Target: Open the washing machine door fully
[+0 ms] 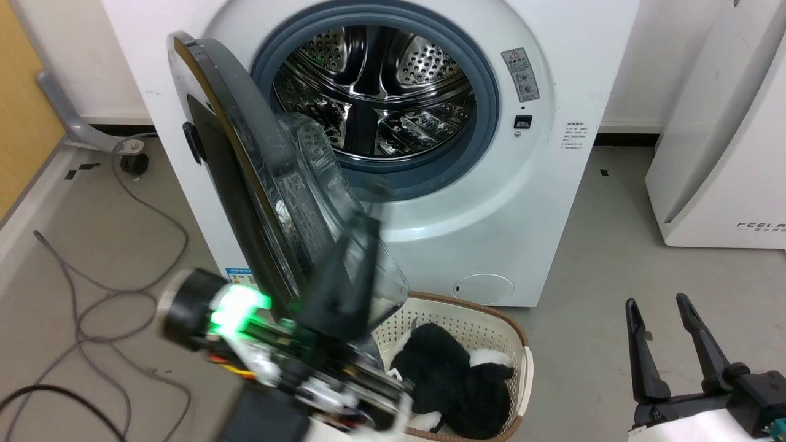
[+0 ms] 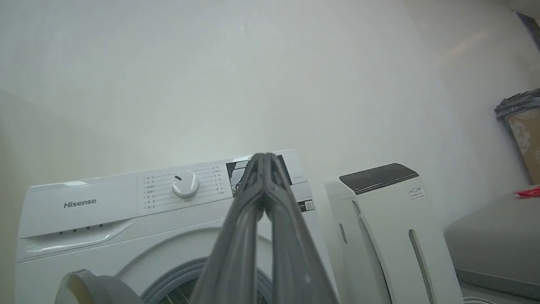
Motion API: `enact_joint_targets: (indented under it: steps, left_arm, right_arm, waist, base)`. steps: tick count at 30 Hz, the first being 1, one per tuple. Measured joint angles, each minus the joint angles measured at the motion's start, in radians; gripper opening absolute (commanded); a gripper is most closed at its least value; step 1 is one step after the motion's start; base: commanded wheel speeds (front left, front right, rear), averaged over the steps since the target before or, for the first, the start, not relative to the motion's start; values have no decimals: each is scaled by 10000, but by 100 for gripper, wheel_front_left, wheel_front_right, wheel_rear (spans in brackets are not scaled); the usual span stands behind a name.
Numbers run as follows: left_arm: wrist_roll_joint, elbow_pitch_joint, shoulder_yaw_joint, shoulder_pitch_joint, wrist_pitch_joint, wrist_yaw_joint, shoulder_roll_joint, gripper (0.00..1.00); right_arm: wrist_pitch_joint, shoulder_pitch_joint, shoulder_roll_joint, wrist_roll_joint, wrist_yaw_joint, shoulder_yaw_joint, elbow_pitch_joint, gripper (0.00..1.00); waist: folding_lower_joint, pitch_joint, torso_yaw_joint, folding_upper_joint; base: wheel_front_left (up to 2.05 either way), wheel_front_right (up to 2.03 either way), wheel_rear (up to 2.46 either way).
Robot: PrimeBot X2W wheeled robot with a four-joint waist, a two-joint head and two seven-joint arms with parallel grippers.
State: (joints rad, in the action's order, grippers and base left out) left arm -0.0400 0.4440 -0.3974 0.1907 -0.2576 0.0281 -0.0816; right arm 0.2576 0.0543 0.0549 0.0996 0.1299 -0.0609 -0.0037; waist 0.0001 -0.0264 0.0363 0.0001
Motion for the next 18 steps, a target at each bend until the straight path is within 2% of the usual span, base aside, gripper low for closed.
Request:
enact_joint_targets:
  steps: [5,10,18]
  left_arm:
    - [-31,-529,-1154,-82,0,-410,-82,0]
    - [-113,-1170,-1958,-346,0,-637,-270,0]
    - [-96,-1873,-2819,-1023,0,-652,-336,0]
  right_arm:
    - [0,61,-2,253,0,23,-71,100]
    - [0,81,-2,263,0,59,-86,100]
    - [0,82,-2,263,0,63,-84,100]
  waist:
    - [0,-19,48,0]
    - [0,-10,68,0]
    - [0,35,103,0]
  base:
    - [0,0,0]
    - [0,0,0]
    - [0,0,0]
